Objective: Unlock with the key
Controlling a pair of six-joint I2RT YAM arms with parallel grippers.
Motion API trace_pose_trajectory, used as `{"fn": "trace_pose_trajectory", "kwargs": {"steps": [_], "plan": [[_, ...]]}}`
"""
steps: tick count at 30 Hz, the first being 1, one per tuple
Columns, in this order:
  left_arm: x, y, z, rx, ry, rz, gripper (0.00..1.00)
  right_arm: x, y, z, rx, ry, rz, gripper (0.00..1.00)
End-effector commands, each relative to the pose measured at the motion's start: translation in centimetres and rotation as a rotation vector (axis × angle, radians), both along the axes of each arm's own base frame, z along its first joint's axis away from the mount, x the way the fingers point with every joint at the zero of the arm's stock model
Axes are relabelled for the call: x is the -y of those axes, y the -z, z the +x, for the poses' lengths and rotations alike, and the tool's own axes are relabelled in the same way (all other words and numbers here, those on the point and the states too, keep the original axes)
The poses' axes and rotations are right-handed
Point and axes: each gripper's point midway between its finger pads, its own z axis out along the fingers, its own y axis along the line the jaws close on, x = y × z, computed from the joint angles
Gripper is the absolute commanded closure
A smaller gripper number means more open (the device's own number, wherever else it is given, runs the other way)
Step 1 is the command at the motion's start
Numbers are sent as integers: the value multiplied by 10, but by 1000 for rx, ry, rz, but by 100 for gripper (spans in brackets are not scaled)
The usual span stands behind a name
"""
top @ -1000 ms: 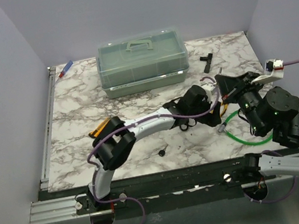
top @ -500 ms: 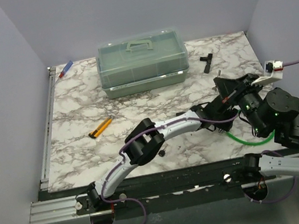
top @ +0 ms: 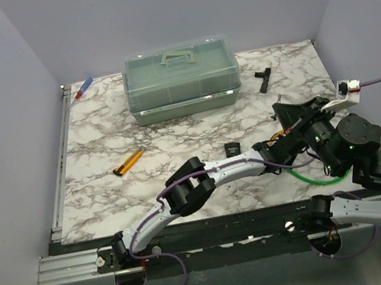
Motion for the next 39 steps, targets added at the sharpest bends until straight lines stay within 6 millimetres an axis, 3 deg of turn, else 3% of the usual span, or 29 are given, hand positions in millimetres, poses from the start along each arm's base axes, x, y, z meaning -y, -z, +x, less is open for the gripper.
{"fn": "trace_pose_trajectory", "kwargs": {"steps": [1, 4, 9, 14, 19, 22, 27, 33, 39], "plan": [[-23, 34, -2, 33, -55, 131, 100, -2, 7, -1, -18, -9, -15, 99], [-13, 7, -10, 17, -20, 57, 100, 1, 2, -1, -10, 3, -17, 99], [-3, -59, -23, 41, 36, -101, 100, 10, -15, 0, 28, 28, -23, 99], [-19, -108, -23, 57, -10, -213, 100, 16, -31, 0, 65, 47, -31, 99], [-49, -131, -16, 25, -103, -287, 100, 14, -40, 3, 89, 51, -33, 99], [-75, -140, -12, 31, -170, -317, 100, 9, -42, 5, 94, 50, -38, 99], [-133, -136, -3, 16, -338, -325, 100, -3, -43, 10, 96, 40, -53, 99], [-226, -129, 4, 5, -591, -363, 100, -23, -38, 19, 97, 23, -73, 99], [-314, -122, -2, 3, -823, -402, 100, -49, -26, 28, 84, -8, -89, 99]]}}
